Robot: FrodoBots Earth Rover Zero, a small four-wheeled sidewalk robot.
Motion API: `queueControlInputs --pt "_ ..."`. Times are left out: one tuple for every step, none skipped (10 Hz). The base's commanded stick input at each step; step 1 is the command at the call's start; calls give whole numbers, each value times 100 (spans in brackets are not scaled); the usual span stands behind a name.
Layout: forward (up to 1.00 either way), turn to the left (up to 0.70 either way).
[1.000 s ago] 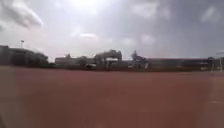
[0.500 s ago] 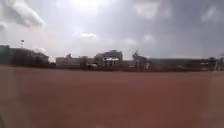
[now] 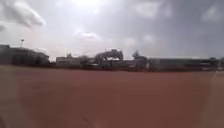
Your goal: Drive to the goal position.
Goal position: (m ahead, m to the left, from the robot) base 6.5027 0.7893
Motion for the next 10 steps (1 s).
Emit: queueControlInputs --pt "70 0" --pt "70 0" --pt "70 0" --pt "70 0" --pt "70 0" --pt "70 0" --pt "70 0" --pt "70 0" --pt "70 0" --pt "70 0"
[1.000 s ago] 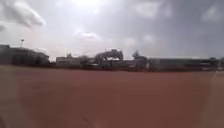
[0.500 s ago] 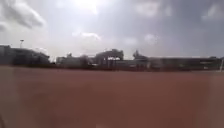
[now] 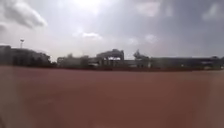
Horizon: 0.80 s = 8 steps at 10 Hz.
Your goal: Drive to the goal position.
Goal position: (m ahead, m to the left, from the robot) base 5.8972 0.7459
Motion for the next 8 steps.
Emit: queueControlInputs --pt "70 0" --pt "70 0" --pt "70 0" --pt "70 0" --pt "70 0" --pt "70 0" --pt "70 0" --pt "70 0"
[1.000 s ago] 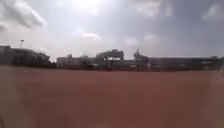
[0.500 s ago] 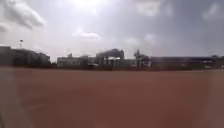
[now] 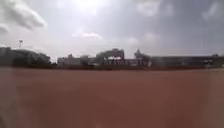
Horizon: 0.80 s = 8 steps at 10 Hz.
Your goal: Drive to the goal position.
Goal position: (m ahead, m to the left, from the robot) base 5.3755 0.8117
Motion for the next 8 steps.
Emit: queueControlInputs --pt "70 0" --pt "70 0" --pt "70 0" --pt "70 0" --pt "70 0" --pt "70 0" --pt "70 0" --pt "70 0"
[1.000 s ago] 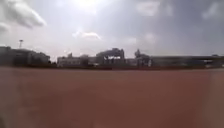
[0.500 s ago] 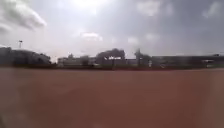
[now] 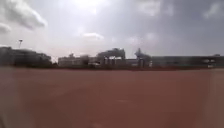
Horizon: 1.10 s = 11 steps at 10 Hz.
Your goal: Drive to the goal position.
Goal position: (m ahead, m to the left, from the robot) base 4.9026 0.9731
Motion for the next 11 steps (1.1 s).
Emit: queueControlInputs --pt "70 0" --pt "70 0" --pt "70 0" --pt "70 0" --pt "70 0" --pt "70 0" --pt "70 0" --pt "70 0" --pt "70 0" --pt "70 0" --pt "70 0"
